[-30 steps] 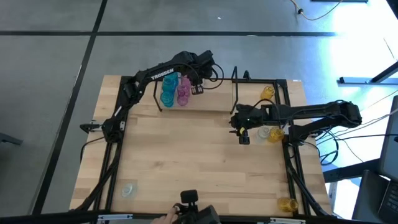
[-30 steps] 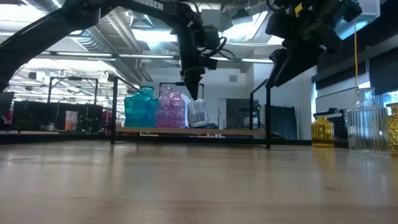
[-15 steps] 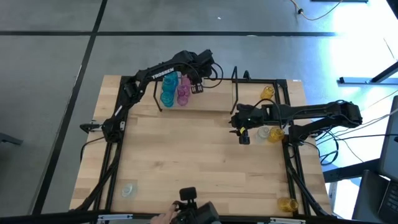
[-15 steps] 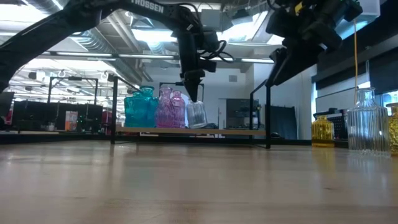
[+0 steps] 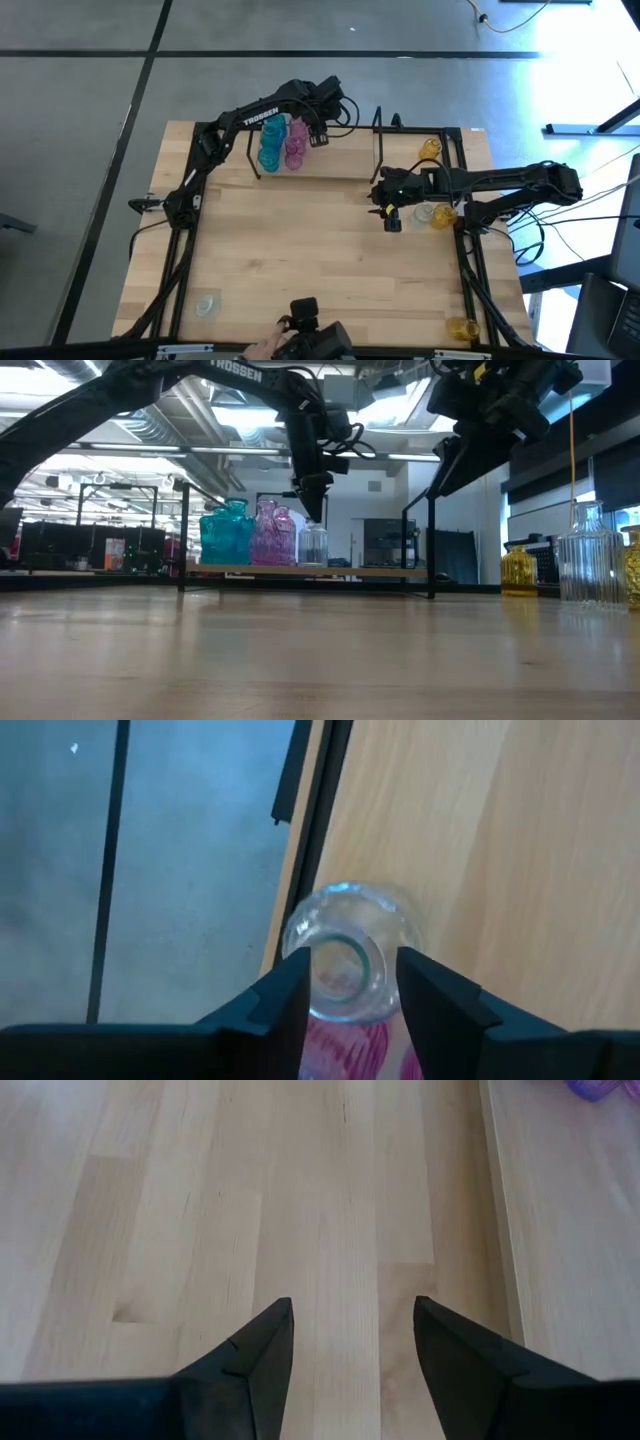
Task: Sort vases onto shelf
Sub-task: Put the bottom transparent vase on the shelf aligned with the other transparent vase
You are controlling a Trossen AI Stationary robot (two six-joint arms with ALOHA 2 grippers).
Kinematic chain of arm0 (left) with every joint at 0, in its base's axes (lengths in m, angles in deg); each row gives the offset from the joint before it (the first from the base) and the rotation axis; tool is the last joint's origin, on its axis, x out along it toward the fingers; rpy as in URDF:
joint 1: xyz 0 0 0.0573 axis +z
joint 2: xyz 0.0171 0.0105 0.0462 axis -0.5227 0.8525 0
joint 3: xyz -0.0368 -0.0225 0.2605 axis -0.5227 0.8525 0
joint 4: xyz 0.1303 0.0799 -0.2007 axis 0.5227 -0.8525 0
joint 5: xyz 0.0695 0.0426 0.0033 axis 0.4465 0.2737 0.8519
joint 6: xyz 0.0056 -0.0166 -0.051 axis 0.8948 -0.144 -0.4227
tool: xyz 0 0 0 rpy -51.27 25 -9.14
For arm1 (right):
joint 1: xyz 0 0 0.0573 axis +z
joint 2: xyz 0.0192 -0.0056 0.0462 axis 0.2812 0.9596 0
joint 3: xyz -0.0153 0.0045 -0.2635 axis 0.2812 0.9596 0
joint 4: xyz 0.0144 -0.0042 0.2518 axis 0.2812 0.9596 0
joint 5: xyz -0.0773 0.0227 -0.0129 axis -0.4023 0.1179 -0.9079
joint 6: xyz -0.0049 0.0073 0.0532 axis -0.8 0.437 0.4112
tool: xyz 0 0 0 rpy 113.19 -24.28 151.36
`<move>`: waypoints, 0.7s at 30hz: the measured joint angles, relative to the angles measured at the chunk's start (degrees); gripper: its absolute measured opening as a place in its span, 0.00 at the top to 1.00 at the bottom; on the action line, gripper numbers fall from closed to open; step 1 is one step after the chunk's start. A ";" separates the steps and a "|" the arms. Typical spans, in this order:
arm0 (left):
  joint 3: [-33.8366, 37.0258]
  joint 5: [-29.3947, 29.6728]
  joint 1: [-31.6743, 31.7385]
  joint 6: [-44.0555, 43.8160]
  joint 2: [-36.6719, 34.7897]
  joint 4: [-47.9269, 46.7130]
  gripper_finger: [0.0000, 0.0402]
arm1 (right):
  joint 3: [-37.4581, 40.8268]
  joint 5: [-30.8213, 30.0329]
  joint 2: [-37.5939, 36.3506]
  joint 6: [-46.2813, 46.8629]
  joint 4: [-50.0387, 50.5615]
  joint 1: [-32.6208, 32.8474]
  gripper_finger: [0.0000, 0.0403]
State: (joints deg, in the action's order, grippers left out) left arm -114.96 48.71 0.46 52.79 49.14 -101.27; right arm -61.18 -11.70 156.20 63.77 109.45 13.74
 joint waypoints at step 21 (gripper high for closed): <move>-0.09 -0.85 -12.67 -7.88 -16.60 -13.32 0.65 | 0.00 0.02 0.02 0.47 -0.53 0.00 0.53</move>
State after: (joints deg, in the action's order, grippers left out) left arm -115.05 47.86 -12.21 44.91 32.54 -114.59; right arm -61.18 -11.68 156.22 64.24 108.92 13.74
